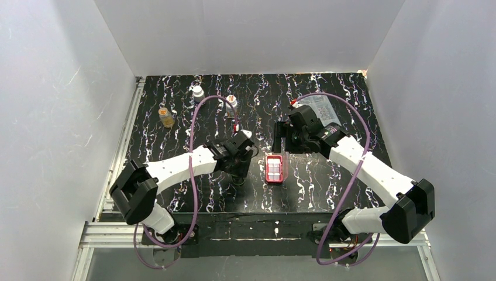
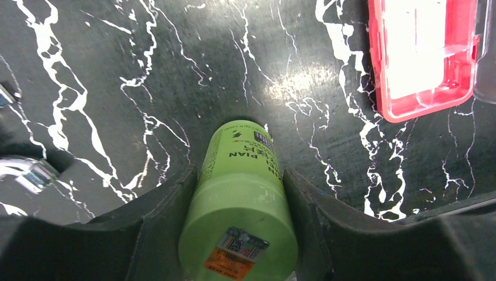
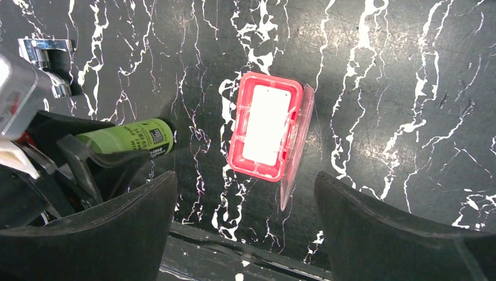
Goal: Sort the pills into containers
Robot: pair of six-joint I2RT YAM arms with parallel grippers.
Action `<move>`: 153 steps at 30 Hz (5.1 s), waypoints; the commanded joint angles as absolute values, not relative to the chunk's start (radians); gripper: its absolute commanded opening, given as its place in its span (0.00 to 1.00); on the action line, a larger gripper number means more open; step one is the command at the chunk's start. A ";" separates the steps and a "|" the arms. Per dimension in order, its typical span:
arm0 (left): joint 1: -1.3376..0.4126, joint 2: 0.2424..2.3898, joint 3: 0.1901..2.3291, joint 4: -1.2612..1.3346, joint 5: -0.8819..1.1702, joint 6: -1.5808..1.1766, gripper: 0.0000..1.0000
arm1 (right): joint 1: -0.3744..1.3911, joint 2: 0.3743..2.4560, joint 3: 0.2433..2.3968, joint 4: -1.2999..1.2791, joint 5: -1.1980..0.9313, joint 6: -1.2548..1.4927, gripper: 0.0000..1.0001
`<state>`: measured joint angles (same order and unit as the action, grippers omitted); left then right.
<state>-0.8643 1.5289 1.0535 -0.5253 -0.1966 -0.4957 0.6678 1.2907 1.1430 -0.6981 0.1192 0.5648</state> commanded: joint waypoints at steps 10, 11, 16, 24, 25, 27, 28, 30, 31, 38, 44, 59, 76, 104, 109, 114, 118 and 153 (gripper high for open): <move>-0.928 1.447 1.016 -0.430 -0.329 -0.519 0.90 | 0.676 1.252 1.092 -0.640 0.093 0.567 0.97; -0.928 1.437 1.026 -0.443 -0.337 -0.515 0.94 | 0.677 1.249 1.092 -0.640 0.092 0.565 0.98; -0.900 1.361 1.135 -0.592 -0.416 -0.521 0.98 | 0.685 1.240 1.108 -0.648 0.086 0.560 0.98; -0.601 1.243 1.294 -0.791 -0.314 -0.524 0.98 | 0.745 1.261 1.184 -0.665 0.063 0.533 0.98; -0.564 1.238 1.297 -0.806 -0.291 -0.525 0.98 | 0.767 1.280 1.211 -0.675 0.067 0.528 0.98; -0.484 1.215 1.266 -0.805 -0.230 -0.533 0.98 | 0.813 1.329 1.262 -0.699 0.067 0.517 0.97; -0.431 1.200 1.239 -0.797 -0.194 -0.541 0.98 | 0.838 1.354 1.284 -0.709 0.071 0.510 0.97; -0.347 1.169 1.179 -0.778 -0.123 -0.555 0.98 | 0.889 1.403 1.332 -0.719 0.084 0.498 0.96; -0.309 1.151 1.149 -0.769 -0.092 -0.563 0.98 | 0.911 1.431 1.356 -0.729 0.089 0.492 0.96; -0.202 1.066 1.027 -0.745 -0.013 -0.562 0.98 | 1.004 1.638 1.510 -0.822 0.139 0.451 0.97; -0.161 1.040 1.020 -0.754 -0.001 -0.525 0.98 | 1.033 1.728 1.564 -0.841 0.136 0.426 0.97; -0.160 1.027 0.976 -0.710 0.057 -0.521 0.98 | 1.064 1.834 1.605 -0.845 0.138 0.436 0.90; -0.159 0.982 0.881 -0.606 0.172 -0.507 0.98 | 1.067 1.887 1.609 -0.814 0.138 0.434 0.56; -0.621 0.781 0.505 0.406 0.318 -0.270 0.87 | 0.750 1.449 1.530 -0.906 -0.252 0.399 0.17; -0.642 0.803 0.539 0.443 0.449 -0.141 0.87 | 0.745 1.374 1.577 -0.972 -0.377 0.379 0.18; -0.706 0.869 0.682 0.318 0.590 -0.088 0.84 | 0.746 1.348 1.621 -0.993 -0.462 0.380 0.18; -0.766 0.894 0.751 0.237 0.632 -0.051 0.83 | 0.745 1.349 1.667 -1.008 -0.498 0.383 0.19; -0.887 0.933 0.711 0.281 0.291 -0.025 0.00 | 0.727 1.339 1.740 -1.029 -0.491 0.431 0.90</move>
<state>-0.8634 0.9745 0.7253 0.2833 0.4634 -0.1046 0.7366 1.3669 1.7000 -1.0458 -0.5080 0.4202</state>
